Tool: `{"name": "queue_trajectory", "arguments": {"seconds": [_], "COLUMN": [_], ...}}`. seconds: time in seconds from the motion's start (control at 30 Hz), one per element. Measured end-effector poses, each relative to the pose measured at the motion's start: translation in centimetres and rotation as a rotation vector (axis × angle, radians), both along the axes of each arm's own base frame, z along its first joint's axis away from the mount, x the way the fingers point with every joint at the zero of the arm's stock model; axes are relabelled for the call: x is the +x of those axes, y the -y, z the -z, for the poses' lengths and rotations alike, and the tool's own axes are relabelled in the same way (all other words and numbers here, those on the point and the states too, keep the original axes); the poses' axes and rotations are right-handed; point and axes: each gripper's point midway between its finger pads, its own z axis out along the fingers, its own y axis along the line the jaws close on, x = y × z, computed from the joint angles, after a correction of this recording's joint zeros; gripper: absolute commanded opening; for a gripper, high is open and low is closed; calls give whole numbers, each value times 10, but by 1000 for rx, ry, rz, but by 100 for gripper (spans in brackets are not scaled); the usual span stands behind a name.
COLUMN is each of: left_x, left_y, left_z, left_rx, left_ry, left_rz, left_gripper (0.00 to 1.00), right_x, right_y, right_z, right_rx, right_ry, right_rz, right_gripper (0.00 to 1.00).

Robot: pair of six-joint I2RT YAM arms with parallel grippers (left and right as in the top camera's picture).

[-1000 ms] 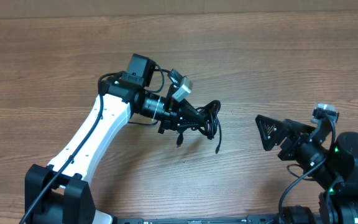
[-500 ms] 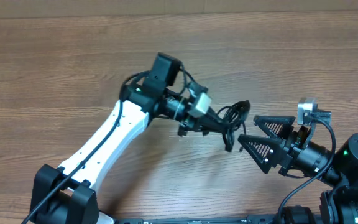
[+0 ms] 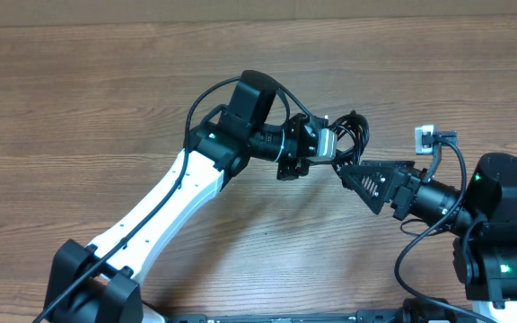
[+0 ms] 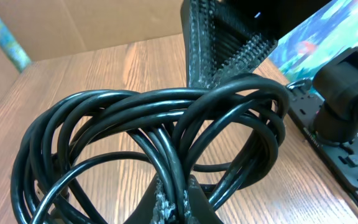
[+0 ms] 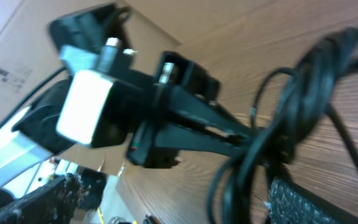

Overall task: Untangle cables
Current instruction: 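Move the right gripper toward the held coil and grasp cables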

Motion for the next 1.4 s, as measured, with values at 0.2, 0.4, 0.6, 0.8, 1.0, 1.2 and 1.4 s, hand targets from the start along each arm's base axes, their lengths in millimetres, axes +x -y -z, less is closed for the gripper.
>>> {"name": "queue_trajectory", "arguments": {"seconds": [0.2,0.4,0.6,0.8,1.0,1.2,1.4], "left_x": [-13,-36,-33,-40,-31,-16,-50], "left_y": [-16,-1,1,-15,-44,-93,-98], "left_z": [-44,-51,-46,-82,-107,-110,-82], "left_rx": [-20,2,48,5,-19,-14,114], "left_ry": [106,158,185,270,124,-99,-104], "left_rz": [-54,-41,-92,-146,-365,-596,-455], "left_gripper": [4,4,4,33,46,56,59], "right_x": [4,-3,-1,3,-1,-40,-57], "right_y": [5,-1,6,11,11,-15,-23], "right_z": [5,4,13,21,27,18,9], "right_rx": [-46,-76,-132,-164,-218,-236,-211], "right_ry": [23,88,75,56,90,374,528], "right_rz": [26,-47,-7,26,-9,-335,-451], "right_gripper": [75,34,4,4,4,4,4]}}
